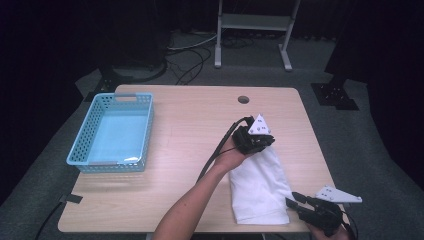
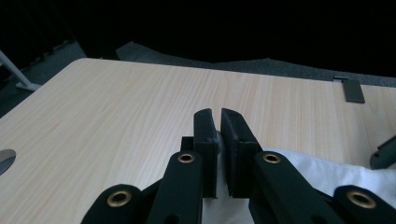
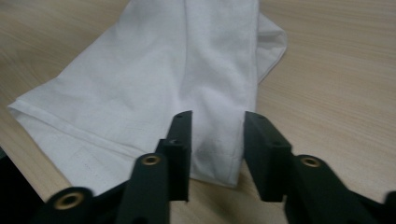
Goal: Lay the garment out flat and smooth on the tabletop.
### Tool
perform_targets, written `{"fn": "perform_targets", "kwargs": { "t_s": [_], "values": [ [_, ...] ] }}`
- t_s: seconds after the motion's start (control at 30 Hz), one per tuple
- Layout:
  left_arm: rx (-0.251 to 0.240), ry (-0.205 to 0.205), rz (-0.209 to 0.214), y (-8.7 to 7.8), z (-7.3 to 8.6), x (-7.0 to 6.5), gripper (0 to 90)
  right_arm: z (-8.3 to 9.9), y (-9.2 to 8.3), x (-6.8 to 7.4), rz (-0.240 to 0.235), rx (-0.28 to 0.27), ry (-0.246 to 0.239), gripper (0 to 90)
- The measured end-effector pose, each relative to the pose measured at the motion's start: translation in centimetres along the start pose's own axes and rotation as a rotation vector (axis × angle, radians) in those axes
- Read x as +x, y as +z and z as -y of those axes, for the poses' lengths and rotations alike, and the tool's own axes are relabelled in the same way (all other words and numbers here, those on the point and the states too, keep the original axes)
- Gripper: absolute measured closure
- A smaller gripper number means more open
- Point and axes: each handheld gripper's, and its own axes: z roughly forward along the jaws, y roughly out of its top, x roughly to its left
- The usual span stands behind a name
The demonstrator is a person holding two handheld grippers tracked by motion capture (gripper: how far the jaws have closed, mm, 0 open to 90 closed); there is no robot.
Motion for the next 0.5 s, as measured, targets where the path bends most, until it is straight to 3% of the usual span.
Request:
{"fn": "perform_targets", "kwargs": {
  "t_s": [0.13,0.23,0.37,0.5],
  "values": [
    [-0.013,0.004,0.002,-0.6,-0.1,-0.1,85.1,-0.3,-0.3,0.6,0.007,0.0,-0.026,78.9],
    [-0.025,0.002,-0.001,-1.3,0.0,-0.1,85.2,-0.6,-0.7,1.1,0.008,-0.009,-0.039,83.1],
    [-0.042,-0.008,-0.012,-2.2,0.2,0.0,85.2,-1.0,-1.1,1.8,-0.009,-0.028,-0.042,83.6],
    [-0.064,-0.029,-0.031,-3.7,0.5,0.5,85.2,-2.0,-1.5,3.6,-0.043,-0.062,-0.081,83.7]
  ]
}}
